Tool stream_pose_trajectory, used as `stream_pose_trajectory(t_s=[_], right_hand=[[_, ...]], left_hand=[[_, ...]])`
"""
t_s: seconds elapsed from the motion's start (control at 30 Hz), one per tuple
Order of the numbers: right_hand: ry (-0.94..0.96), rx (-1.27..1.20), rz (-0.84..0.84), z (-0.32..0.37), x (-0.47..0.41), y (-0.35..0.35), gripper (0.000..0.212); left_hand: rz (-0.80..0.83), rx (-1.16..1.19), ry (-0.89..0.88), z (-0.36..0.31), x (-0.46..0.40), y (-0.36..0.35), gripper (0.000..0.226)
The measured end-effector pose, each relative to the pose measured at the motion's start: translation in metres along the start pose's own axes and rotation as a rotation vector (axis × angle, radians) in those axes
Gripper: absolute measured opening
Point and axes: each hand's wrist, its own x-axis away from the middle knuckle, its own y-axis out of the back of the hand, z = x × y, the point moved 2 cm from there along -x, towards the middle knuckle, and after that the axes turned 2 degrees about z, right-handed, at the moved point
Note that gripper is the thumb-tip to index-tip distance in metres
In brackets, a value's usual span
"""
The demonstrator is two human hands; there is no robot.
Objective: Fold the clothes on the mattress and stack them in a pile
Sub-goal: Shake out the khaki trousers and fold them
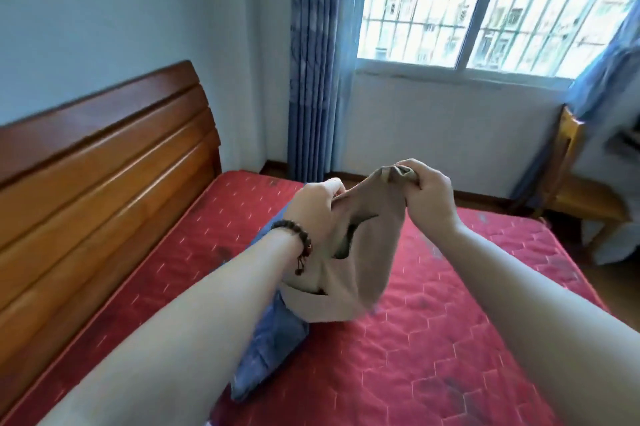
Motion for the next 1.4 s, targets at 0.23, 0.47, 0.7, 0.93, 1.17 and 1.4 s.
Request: stream_pose_trajectory(t_s=[0.23, 0.47, 0.7, 0.93, 1.17, 1.4], right_hand=[[0.059, 0.040, -0.172, 0.080, -0.056, 0.109, 0.016], [0.065, 0.148, -0.242, 0.126, -0.056, 0.185, 0.043], [0.031, 0.238, -0.075, 0.127, -0.048, 0.234, 0.014], [0.004, -0.060, 0.155, 0.121, -0.031, 0.239, 0.021], [0.019, 0.192, -0.030, 0.129, -0.033, 0.233, 0.018], [0.129, 0.299, -0.207, 0.157, -0.030, 0.189, 0.016]], left_hand=[[0.135, -0.127, -0.124, -0.063, -0.031, 0.075, 0.024], [0.081, 0.003, -0.240, -0.145, -0.058, 0.108, 0.012], [0.143, -0.033, -0.334, -0.209, -0.088, 0.140, 0.024], [0.150, -0.039, -0.427, -0.245, -0.102, 0.159, 0.033], [0.190, -0.032, -0.337, -0.241, -0.099, 0.163, 0.045], [0.072, -0.091, -0.222, -0.265, -0.102, 0.153, 0.039]])
